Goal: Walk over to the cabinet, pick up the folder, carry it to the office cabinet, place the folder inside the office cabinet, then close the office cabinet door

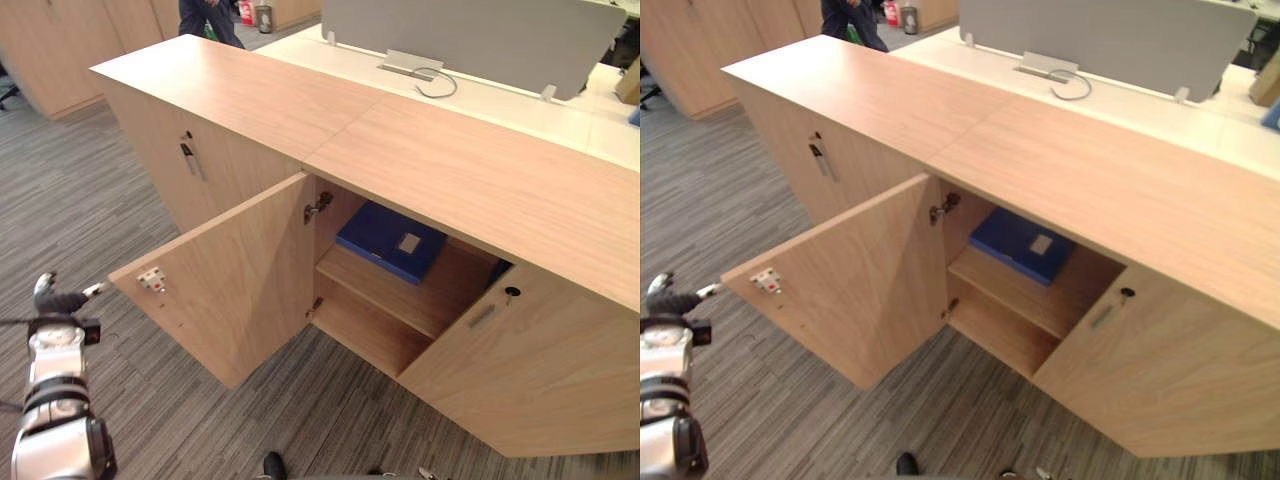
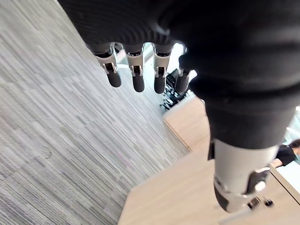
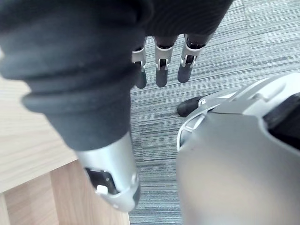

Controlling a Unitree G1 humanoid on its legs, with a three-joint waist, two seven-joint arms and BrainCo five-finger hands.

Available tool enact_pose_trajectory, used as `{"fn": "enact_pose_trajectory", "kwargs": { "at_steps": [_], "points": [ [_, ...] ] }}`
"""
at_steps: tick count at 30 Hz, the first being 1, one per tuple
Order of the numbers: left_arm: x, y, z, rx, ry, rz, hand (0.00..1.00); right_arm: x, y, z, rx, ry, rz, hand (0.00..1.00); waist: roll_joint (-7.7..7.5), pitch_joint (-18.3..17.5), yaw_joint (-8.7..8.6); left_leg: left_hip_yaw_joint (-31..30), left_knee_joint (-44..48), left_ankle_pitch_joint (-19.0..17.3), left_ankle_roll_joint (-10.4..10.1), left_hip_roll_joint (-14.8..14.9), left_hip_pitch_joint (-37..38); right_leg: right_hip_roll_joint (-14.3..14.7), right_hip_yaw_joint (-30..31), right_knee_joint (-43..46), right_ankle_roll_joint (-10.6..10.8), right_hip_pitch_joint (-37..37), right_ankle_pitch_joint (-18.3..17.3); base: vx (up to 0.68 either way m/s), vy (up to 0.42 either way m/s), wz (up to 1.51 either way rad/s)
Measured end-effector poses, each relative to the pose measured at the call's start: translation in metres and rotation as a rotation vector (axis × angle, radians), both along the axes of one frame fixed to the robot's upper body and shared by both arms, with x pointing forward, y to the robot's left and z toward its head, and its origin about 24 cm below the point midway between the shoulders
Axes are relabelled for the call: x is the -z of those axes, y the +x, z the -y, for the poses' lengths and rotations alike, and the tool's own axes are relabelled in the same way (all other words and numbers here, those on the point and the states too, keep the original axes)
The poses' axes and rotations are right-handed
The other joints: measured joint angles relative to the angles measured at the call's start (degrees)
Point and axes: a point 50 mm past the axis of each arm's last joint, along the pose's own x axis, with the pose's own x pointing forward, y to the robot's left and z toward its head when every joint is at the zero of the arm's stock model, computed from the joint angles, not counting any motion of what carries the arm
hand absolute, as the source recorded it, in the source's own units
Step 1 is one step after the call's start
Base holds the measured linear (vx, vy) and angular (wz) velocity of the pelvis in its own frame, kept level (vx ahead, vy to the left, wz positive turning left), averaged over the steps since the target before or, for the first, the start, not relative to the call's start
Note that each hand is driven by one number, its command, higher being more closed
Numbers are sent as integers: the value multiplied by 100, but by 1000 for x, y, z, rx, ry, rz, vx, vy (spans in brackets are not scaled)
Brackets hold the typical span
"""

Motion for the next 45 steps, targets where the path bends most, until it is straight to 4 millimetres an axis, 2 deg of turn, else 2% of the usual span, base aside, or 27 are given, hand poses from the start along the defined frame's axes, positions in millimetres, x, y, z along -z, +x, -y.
{"fn": "enact_pose_trajectory", "kwargs": {
  "at_steps": [2,6,11,12,14,17,18,21,24,26,27,28,30,32,33,35,39,41,44,45],
  "points": [
    [3,10,11,62,33,-38,0,0,-1,0,6,3,-3,0,0,2,-83,60,3,-19,-27,6,19,17,56,-26,-14,1,11,29,-2,-26],
    [17,12,20,79,12,-95,0,1,-6,0,17,9,-23,0,-21,37,-25,213,3,-45,-62,43,90,79,166,-93,-60,12,44,-13,-14,-15],
    [41,12,35,116,-37,-184,0,0,7,2,9,6,4,0,-31,44,-24,294,-24,-87,-31,8,116,57,229,-146,-58,13,151,-56,16,-7],
    [50,12,44,119,-89,-186,0,0,9,2,8,6,9,0,-46,54,-23,335,-25,-113,-14,-26,132,27,278,-173,-53,10,188,-105,71,-11],
    [56,14,52,134,-119,-185,0,0,10,2,8,5,9,0,-64,65,-15,344,-26,-129,10,-54,144,-22,291,-170,-60,11,184,-89,63,-3],
    [66,21,75,211,-129,-207,0,0,11,2,10,4,11,0,-83,76,16,333,-27,-152,48,-168,143,-150,289,-142,-69,11,192,-62,58,8],
    [69,23,88,265,-114,-211,0,0,11,2,14,5,7,0,-84,77,48,321,-28,-193,110,-217,136,-201,282,-132,-63,10,188,-35,64,16],
    [75,21,126,426,-68,-179,0,0,10,1,35,3,0,0,-88,55,113,183,-29,-194,120,-372,64,-363,148,-98,-48,5,179,-11,69,27],
    [90,6,172,649,-57,-212,0,1,12,-4,52,13,5,0,-108,42,144,54,-29,-229,216,-556,43,-554,12,-58,-17,53,208,42,75,29],
    [108,-18,217,865,-140,-270,0,2,12,-8,78,27,7,0,-139,-5,137,6,-28,-270,331,-671,60,-662,-47,-78,131,133,318,108,78,15],
    [120,-40,244,1000,-268,-317,0,2,11,-10,86,25,1,0,-163,-49,131,23,-26,-299,392,-716,65,-696,-58,-105,182,138,380,110,63,-4],
    [125,-53,258,1065,-345,-338,0,2,11,-11,88,26,1,0,-175,-63,125,46,-24,-294,438,-721,75,-698,-65,-122,170,139,416,105,55,-15],
    [133,-97,304,1214,-699,-365,0,2,14,-14,86,36,8,0,-212,-91,68,113,4,-314,462,-693,82,-671,-199,-144,149,148,561,88,30,-17],
    [128,-121,325,1293,-877,-359,0,2,15,-15,76,37,12,0,-212,-92,12,160,6,-313,462,-638,103,-626,-228,-137,168,146,651,30,8,-11],
    [124,-129,329,1299,-987,-335,0,2,15,-16,65,37,12,0,-209,-91,-5,177,6,-313,462,-599,125,-594,-309,-113,157,152,659,-21,-13,-10],
    [122,-134,331,1270,-1095,-311,0,2,15,-16,43,33,9,0,-193,-88,-8,201,4,-313,460,-519,166,-530,-359,-60,152,151,662,-72,-39,-11],
    [123,-130,323,1135,-1262,-251,0,-1,34,-21,-144,22,47,0,-156,-75,-14,401,-27,-309,380,-325,163,-377,-463,-44,132,14,656,-148,-58,-26],
    [123,-128,318,1061,-1309,-201,0,-2,43,-23,-227,16,60,0,-162,-80,0,597,-27,-322,394,-283,147,-346,-619,-48,11,-87,569,-120,-66,-56],
    [141,-124,302,829,-1393,-155,0,-4,53,-26,-322,4,83,0,-112,-113,-78,841,-28,-253,287,-150,118,-220,-622,-157,5,-187,460,-109,-91,-40],
    [157,-127,290,646,-1434,-138,0,-4,52,-25,-356,-3,76,0,-107,-214,-98,921,-28,-222,240,-56,65,-132,-621,-281,6,-242,459,-30,-64,-32]
  ]
}}
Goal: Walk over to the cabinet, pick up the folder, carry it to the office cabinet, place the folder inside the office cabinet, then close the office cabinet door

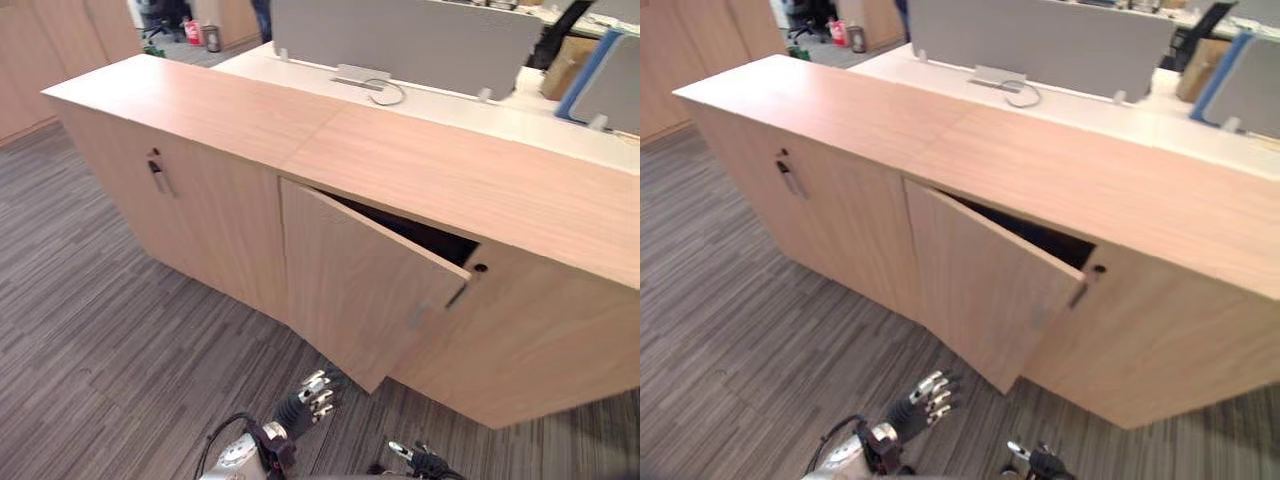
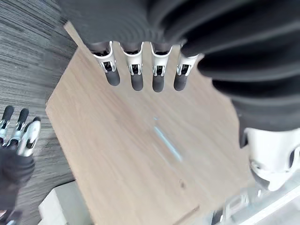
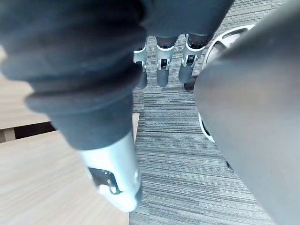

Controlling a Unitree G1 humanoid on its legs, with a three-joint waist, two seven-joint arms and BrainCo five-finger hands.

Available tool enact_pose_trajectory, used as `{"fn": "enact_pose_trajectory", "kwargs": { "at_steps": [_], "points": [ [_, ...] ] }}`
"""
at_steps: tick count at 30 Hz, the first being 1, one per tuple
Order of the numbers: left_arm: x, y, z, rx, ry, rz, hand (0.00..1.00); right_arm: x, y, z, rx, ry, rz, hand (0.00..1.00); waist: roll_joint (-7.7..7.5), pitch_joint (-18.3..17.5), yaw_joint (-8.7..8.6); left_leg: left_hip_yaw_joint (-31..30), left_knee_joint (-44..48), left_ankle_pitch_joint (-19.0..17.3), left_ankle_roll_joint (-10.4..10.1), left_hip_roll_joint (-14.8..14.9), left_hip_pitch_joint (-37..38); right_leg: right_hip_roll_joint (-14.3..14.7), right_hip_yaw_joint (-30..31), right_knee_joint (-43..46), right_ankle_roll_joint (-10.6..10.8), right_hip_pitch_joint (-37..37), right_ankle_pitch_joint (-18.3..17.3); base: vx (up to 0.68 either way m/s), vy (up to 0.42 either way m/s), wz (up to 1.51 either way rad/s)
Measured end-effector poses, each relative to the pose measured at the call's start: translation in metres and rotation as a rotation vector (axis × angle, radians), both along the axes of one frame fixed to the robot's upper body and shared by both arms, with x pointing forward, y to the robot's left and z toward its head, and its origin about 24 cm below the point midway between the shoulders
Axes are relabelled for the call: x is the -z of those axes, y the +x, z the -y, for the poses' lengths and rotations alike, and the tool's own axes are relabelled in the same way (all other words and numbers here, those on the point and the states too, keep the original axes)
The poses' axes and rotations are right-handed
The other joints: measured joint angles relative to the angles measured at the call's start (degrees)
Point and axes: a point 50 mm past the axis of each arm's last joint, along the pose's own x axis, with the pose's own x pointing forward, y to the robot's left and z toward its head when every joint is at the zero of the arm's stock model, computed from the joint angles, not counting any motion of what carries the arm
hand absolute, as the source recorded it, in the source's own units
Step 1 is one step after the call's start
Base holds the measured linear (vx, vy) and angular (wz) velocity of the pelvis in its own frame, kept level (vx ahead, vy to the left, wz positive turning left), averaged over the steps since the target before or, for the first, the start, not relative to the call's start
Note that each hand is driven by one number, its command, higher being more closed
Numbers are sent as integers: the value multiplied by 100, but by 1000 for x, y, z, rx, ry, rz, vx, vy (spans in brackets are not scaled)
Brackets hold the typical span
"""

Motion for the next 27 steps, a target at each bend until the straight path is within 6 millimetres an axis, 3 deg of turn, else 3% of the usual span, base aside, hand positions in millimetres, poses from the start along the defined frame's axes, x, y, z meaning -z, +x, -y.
{"fn": "enact_pose_trajectory", "kwargs": {
  "at_steps": [4,8,10,12,13,14,15,16,18,20,21,22,23,24,27],
  "points": [
    [38,-27,-26,-193,42,-269,0,1,-4,-1,-58,-8,-17,0,21,-173,-19,272,2,31,-155,220,17,260,71,-289,-9,0,8,8,-92,-41],
    [53,-37,-47,-360,80,-391,0,3,-10,-1,-54,-3,-42,0,23,-307,-59,605,104,-84,-340,391,127,451,384,-383,-144,-17,107,44,-81,-46],
    [55,-37,-60,-508,79,-419,0,3,-11,-2,-48,1,-49,0,-6,-325,-49,824,741,-447,-471,653,45,538,594,-380,-186,0,78,69,-102,-64],
    [55,-38,-74,-691,71,-423,0,3,-12,3,-38,-10,-49,0,110,-288,-25,861,2230,-1160,-507,1310,-229,790,810,-350,-336,113,27,185,-179,-68],
    [54,-36,-79,-742,75,-412,0,3,-12,5,-20,-13,-49,0,169,-252,-21,689,2785,-1316,-444,1562,-355,908,913,-350,-385,174,-5,322,-233,-66],
    [52,-33,-86,-802,87,-396,0,3,-13,5,-14,-14,-50,0,194,-203,14,70,3666,-1340,-401,1817,-718,1011,1055,-333,-455,254,-54,241,-163,-53],
    [52,-33,-88,-819,98,-395,0,3,-13,5,-15,-14,-50,0,192,-185,34,-263,4007,-1294,-375,1857,-851,1039,1144,-321,-485,291,-76,233,-123,-52],
    [52,-33,-88,-833,110,-396,0,2,-12,6,-17,-18,-49,0,203,-153,77,-572,4282,-1233,-371,1863,-973,1044,1249,-309,-498,330,-85,149,-26,-72],
    [53,-38,-86,-835,189,-412,0,2,-10,10,-29,-39,-50,0,243,-10,270,-1525,4210,-1772,-521,1450,-984,957,1733,-204,-540,359,-117,145,66,-102],
    [55,-44,-87,-817,258,-423,0,0,-3,10,-32,-49,-36,0,290,108,282,-1926,3892,-1932,-543,1112,-995,865,1985,-147,-512,362,-135,51,187,-83],
    [60,-57,-91,-803,318,-463,0,0,-1,11,-35,-58,-29,0,348,160,312,-2266,3391,-1941,-542,900,-966,828,2213,-71,-426,352,-171,23,317,-85],
    [64,-67,-92,-806,336,-505,0,-1,0,14,-30,-66,-23,0,480,208,319,-2508,2910,-1702,-619,848,-848,897,2300,-39,-294,333,-206,-1,341,-76],
    [67,-74,-91,-809,342,-537,0,-2,2,17,-20,-74,-15,0,576,248,344,-2570,2840,-1586,-714,845,-771,921,2379,-43,-236,364,-240,18,253,-46],
    [71,-94,-96,-834,362,-607,0,-1,-1,16,2,-68,-17,0,483,241,340,-2438,2738,-1613,-663,726,-692,802,2331,-80,-189,471,-216,59,229,-25],
    [75,-114,-94,-853,358,-673,0,-1,-2,14,1,-65,-17,0,414,277,397,-2303,2587,-1614,-590,500,-612,560,2361,-90,-76,452,-162,70,176,-5]
  ]
}}
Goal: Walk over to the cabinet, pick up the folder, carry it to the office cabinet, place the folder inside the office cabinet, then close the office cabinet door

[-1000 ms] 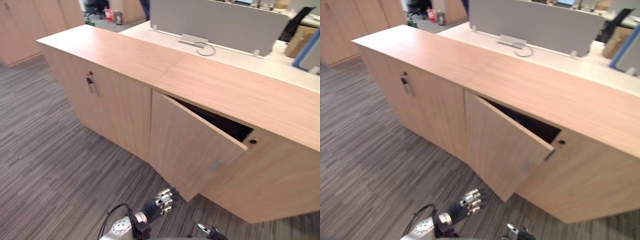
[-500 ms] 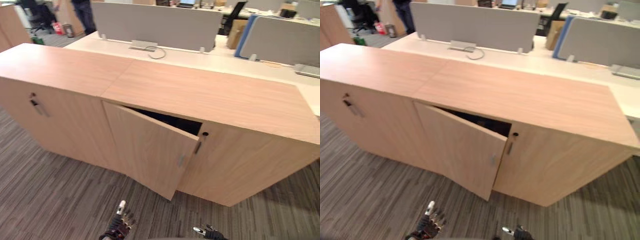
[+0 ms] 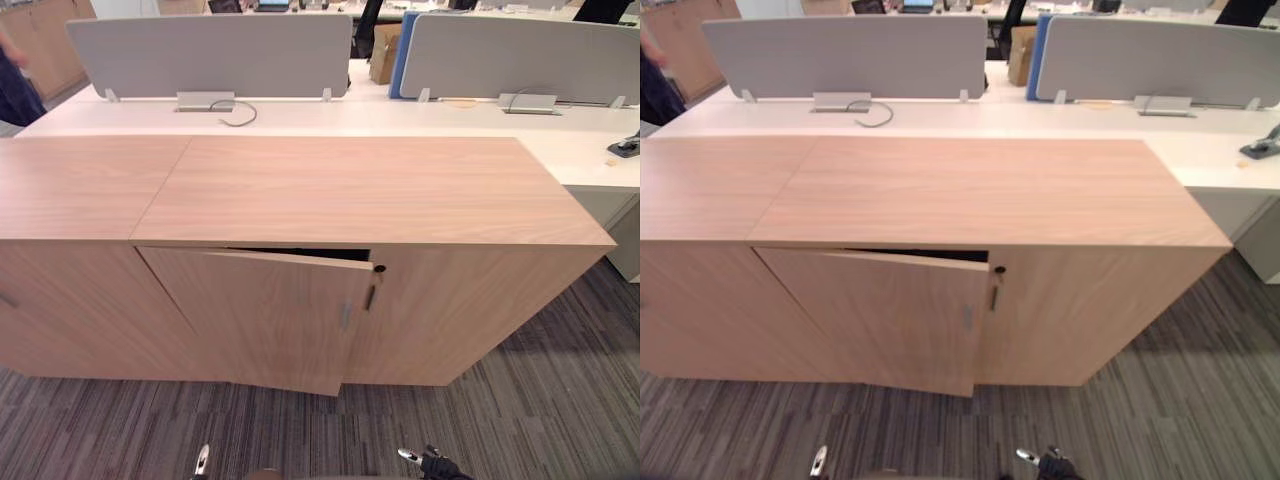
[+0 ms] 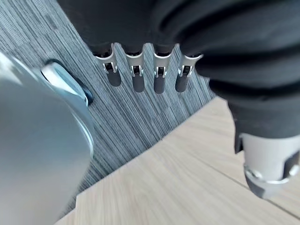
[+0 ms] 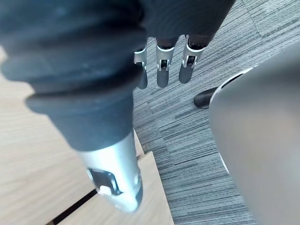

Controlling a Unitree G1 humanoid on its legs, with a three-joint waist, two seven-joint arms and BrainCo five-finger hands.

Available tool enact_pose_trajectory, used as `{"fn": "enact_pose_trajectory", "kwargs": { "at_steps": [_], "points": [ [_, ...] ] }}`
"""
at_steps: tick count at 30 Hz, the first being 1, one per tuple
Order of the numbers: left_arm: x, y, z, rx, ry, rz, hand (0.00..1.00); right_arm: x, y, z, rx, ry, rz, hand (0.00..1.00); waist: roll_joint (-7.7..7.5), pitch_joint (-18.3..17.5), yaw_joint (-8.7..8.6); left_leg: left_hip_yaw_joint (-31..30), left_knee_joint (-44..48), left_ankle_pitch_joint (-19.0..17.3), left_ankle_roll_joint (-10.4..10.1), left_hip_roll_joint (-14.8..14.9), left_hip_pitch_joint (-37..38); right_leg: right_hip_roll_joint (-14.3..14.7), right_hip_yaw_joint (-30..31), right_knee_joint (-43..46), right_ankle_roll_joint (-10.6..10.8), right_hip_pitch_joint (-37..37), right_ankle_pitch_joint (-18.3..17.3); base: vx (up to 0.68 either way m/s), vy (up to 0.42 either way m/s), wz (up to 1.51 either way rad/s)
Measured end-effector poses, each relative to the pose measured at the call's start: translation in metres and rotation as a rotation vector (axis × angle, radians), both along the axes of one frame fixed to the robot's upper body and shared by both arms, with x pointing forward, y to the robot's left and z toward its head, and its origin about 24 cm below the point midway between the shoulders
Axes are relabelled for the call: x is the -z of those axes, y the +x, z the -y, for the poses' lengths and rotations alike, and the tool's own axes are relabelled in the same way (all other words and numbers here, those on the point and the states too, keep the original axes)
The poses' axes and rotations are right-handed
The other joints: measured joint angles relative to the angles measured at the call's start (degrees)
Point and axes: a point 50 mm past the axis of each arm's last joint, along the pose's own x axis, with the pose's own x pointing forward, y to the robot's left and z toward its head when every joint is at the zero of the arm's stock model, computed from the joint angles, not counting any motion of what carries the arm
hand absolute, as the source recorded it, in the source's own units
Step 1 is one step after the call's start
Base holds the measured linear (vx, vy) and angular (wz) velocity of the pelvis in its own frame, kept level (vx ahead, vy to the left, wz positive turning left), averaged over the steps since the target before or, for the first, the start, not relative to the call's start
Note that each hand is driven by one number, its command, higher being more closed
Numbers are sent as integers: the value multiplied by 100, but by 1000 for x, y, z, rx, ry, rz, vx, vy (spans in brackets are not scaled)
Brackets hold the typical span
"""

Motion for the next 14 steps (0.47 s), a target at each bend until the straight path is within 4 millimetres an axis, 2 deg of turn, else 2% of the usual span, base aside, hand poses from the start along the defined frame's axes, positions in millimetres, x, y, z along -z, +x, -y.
{"fn": "enact_pose_trajectory", "kwargs": {
  "at_steps": [3,4,5,9,14],
  "points": [
    [3,-19,6,-13,-35,-33,0,0,-1,-1,-13,-1,-4,0,33,33,73,50,-241,73,71,-164,252,-88,5,-209,118,144,74,76,70,-7],
    [3,-19,7,-11,-38,-29,0,1,-2,-1,-13,-1,-5,0,31,31,78,54,-293,96,66,-168,277,-88,4,-242,127,157,81,81,16,-3],
    [3,-18,7,-8,-39,-25,0,1,-2,-1,-13,-1,-5,0,-5,18,94,82,-433,160,63,-171,342,-85,4,-290,139,166,92,73,-21,-4],
    [1,-7,6,115,-3,-17,0,0,-2,-1,-51,-13,0,0,6,0,94,131,-833,347,27,-156,481,-44,2,-386,141,121,125,55,-40,-6],
    [-2,12,-1,465,87,-28,0,-1,-1,-1,-92,-24,5,0,-18,-39,70,171,-1342,563,23,-184,701,-21,-7,-500,122,122,184,17,-8,-5]
  ]
}}
